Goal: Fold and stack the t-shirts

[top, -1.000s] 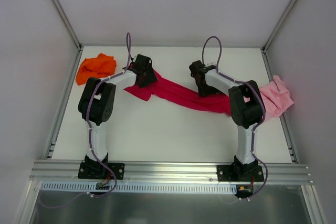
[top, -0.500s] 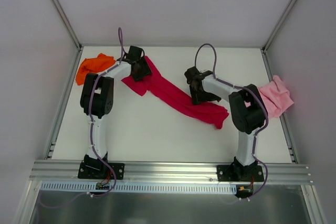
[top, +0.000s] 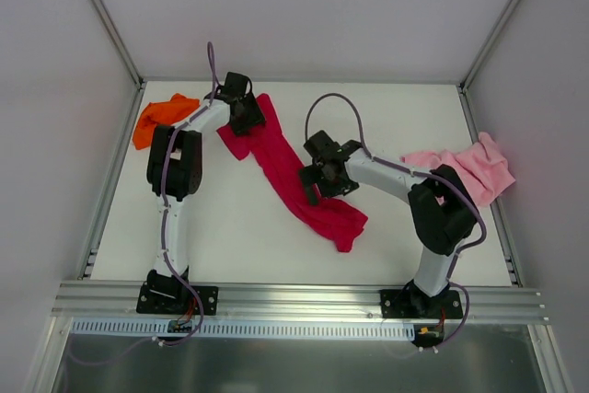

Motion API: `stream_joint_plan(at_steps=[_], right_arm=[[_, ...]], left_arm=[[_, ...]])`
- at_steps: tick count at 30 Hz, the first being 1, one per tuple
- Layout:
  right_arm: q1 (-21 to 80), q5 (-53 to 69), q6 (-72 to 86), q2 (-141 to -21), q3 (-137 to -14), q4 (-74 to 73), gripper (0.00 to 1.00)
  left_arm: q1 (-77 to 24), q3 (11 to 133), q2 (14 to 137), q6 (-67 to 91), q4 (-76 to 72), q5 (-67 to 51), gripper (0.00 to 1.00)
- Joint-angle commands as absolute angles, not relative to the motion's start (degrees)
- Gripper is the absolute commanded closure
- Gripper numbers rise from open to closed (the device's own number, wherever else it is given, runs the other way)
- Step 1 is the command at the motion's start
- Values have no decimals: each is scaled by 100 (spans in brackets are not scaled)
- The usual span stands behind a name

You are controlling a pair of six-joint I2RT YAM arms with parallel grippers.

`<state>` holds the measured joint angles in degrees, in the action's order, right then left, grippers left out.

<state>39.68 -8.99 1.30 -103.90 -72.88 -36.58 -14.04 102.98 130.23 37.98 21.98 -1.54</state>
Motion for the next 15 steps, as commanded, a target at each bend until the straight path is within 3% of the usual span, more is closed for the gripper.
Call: stream_joint_plan(at_steps=[1, 15], right_arm=[[4604, 219, -360, -10247, -7347, -3331, 0], [5115, 1353, -615, -10459, -7356, -2936, 0]], left_arm=[[-1301, 10327, 13307, 3612, 2435, -202, 41], [-1336, 10609, 13544, 3542, 2259, -721, 38]])
